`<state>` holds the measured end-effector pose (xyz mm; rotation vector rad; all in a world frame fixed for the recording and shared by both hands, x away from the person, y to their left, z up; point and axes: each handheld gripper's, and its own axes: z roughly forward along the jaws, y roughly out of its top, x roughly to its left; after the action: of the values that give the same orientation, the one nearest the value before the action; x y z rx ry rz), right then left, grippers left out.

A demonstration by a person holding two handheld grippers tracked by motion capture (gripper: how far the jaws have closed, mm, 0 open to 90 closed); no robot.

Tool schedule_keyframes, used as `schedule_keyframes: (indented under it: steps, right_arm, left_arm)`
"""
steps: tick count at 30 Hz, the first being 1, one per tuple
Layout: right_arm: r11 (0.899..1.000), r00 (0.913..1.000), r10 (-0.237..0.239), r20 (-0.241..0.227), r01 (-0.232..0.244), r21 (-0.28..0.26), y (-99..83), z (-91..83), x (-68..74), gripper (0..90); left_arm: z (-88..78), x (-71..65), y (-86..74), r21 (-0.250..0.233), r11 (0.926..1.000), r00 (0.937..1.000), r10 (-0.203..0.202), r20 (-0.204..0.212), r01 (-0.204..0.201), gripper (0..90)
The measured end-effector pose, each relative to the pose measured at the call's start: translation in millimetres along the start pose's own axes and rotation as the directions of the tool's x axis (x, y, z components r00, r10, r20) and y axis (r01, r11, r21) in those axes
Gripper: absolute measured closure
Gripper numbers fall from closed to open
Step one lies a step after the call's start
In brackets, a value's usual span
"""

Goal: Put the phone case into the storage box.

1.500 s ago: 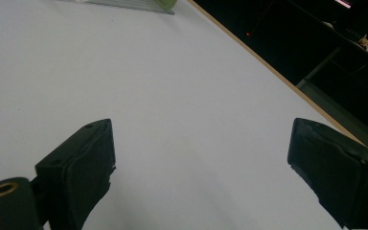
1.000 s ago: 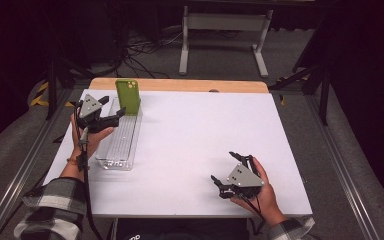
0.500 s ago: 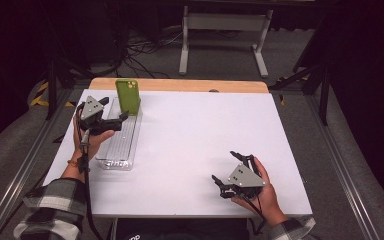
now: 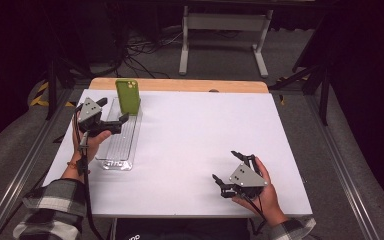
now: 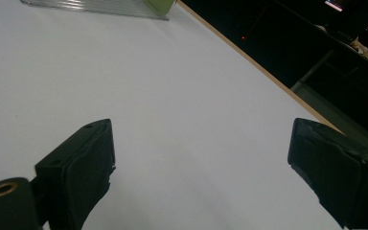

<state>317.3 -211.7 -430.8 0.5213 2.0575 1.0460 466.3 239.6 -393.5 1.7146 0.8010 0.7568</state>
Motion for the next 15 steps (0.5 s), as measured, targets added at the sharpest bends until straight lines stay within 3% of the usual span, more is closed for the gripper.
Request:
schedule_keyframes:
  steps: [6, 11, 15]
  right_arm:
    - [1.000, 1.0000, 0.008, 0.000, -0.008, -0.001, -0.1, -0.4, -0.3, 9.8]
    - [1.000, 0.9999, 0.009, 0.007, -0.009, -0.009, 0.2, -1.0, -0.9, 9.8]
    - [1.000, 1.0000, 0.009, 0.005, -0.009, -0.007, -0.1, -0.8, -0.7, 9.8]
  left_arm:
    - [-2.4, -4.1, 1.7, -0.009, 0.9999, 0.9999, 0.009, 0.013, -0.008, 5.1]
    - [-2.1, -9.4, 3.4, -0.010, 0.9997, 0.9996, 0.024, -0.014, -0.024, 2.9]
    - [-3.6, -11.1, 4.9, -0.017, 0.9993, 0.9995, 0.032, -0.007, -0.032, 2.7]
